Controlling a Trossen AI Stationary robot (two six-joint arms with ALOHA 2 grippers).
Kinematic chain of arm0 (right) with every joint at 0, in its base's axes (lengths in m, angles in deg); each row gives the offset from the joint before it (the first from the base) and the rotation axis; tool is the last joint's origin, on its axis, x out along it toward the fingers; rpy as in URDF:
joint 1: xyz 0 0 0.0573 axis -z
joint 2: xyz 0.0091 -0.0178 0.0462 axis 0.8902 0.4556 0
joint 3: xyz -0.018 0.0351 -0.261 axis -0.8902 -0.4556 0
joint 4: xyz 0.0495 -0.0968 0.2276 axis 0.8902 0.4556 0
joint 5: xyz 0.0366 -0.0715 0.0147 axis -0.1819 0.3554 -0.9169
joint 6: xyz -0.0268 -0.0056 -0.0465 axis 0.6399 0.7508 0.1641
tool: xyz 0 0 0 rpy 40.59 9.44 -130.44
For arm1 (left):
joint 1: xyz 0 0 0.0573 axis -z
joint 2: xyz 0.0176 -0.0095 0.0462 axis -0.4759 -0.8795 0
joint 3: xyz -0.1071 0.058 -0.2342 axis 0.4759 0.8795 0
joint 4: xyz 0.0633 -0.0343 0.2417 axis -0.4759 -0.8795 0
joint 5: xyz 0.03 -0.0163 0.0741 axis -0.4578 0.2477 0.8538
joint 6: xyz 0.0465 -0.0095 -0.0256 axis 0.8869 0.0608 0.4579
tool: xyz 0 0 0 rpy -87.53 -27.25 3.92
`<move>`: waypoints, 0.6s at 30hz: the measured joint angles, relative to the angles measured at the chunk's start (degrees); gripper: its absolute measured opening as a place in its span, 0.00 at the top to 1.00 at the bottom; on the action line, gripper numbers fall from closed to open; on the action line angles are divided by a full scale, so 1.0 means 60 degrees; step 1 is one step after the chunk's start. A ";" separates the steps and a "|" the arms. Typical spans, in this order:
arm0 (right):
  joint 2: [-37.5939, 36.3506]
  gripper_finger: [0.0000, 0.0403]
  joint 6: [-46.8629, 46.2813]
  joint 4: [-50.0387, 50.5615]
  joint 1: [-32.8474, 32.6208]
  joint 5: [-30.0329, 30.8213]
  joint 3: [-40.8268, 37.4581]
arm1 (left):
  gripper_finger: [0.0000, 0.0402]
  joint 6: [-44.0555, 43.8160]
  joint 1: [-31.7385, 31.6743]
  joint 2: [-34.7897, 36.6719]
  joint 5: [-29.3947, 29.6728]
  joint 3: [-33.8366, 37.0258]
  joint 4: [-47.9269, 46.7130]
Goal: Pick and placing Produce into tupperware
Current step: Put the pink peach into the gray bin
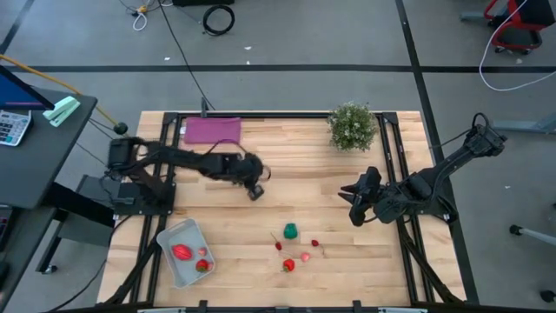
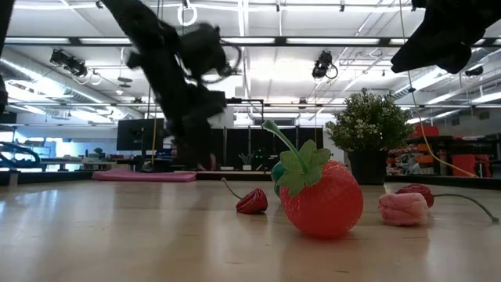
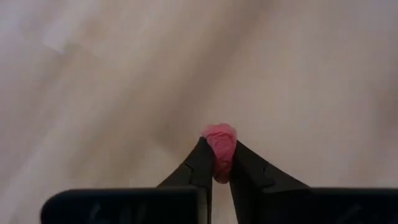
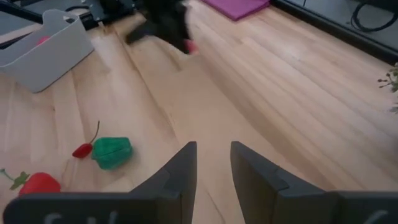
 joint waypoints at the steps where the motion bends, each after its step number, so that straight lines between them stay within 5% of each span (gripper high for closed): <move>1: 0.0000 0.74 -0.0025 0.0003 0.0000 -0.0065 0.0000 | 0.92 -0.0225 0.0342 0.0338 -0.0013 0.0002 -0.0573; 11: 0.0090 0.74 -0.0354 0.0123 0.0000 -0.0287 -0.0023 | 0.92 -0.4387 0.4981 0.3461 0.0115 -0.0004 -0.3224; 18: 0.0226 0.74 -0.0350 0.0120 0.0007 -0.0181 -0.0025 | 0.91 -0.8169 0.7886 0.3671 0.0631 0.0000 -0.4368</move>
